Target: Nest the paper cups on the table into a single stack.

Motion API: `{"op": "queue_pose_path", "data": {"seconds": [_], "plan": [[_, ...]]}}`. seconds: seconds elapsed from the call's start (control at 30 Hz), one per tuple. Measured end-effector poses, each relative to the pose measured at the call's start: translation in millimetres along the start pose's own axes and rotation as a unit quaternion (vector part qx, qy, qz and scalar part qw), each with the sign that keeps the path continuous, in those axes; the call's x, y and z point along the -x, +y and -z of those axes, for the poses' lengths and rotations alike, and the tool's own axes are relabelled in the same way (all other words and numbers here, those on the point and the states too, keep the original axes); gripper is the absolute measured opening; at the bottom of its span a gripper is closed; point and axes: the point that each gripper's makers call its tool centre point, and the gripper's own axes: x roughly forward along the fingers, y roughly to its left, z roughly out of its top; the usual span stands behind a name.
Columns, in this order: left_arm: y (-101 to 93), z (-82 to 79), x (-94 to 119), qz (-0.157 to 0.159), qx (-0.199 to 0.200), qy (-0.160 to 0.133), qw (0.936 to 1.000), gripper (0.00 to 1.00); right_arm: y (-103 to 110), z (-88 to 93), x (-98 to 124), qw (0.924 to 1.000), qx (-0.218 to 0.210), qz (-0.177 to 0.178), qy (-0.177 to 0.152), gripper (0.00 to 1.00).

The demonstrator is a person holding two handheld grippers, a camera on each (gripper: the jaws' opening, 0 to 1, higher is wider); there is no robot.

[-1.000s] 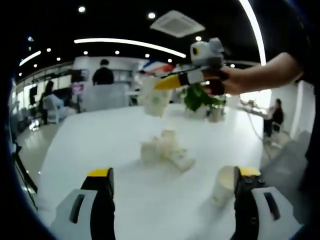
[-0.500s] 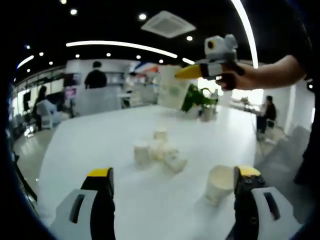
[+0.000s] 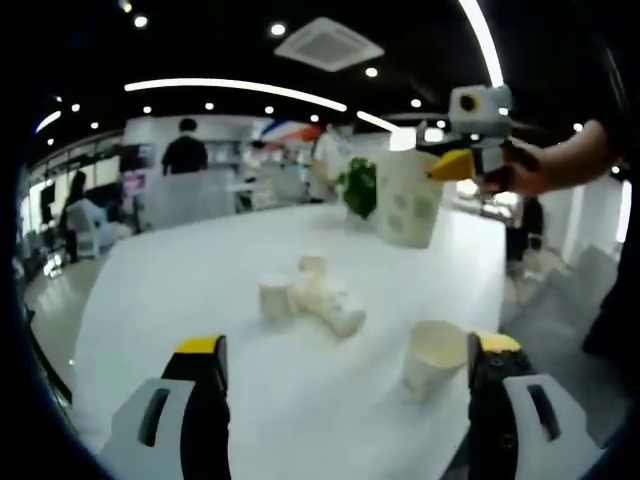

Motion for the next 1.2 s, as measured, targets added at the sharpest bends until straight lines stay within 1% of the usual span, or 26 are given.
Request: {"op": "queue_pose_path", "data": {"seconds": [0.17,0.3,0.43,0.5,0.63,0.83,1.0,1.2], "plan": [[-4.3,2.3,2,0.003,-0.001,0.004,1.0000,0.98,20,10.9,-1,0.9999,-0.003,-0.009,0.004,0.41],[-4.7,4.3,4,0.001,0.001,0.005,1.0000,0.98,36,21.8,-7,0.9998,-0.004,-0.018,0.004,0.41],[-4.5,6.2,7,0.000,0.001,0.006,1.0000,0.98,48,39.7,-13,0.9996,-0.004,-0.023,0.016,0.41],[-3.7,6.3,9,-0.003,0.000,0.004,1.0000,0.98,53,47.0,-15,0.9995,-0.002,-0.025,0.017,0.41],[-3.4,7.5,11,-0.005,0.001,0.005,1.0000,0.98,57,59.3,-16,0.9995,-0.014,-0.021,0.021,0.41],[-3.4,11.2,13,-0.006,0.004,0.008,0.9999,0.98,56,73.3,-19,0.9992,-0.031,-0.010,0.023,0.41],[-4.1,12.5,13,-0.006,0.006,0.009,0.9999,0.98,60,88.5,-26,0.9986,-0.045,-0.008,0.028,0.41],[-4.8,15.1,15,-0.007,0.010,0.011,0.9999,0.98,67,106.0,-32,0.9984,-0.036,-0.009,0.043,0.42]]}}
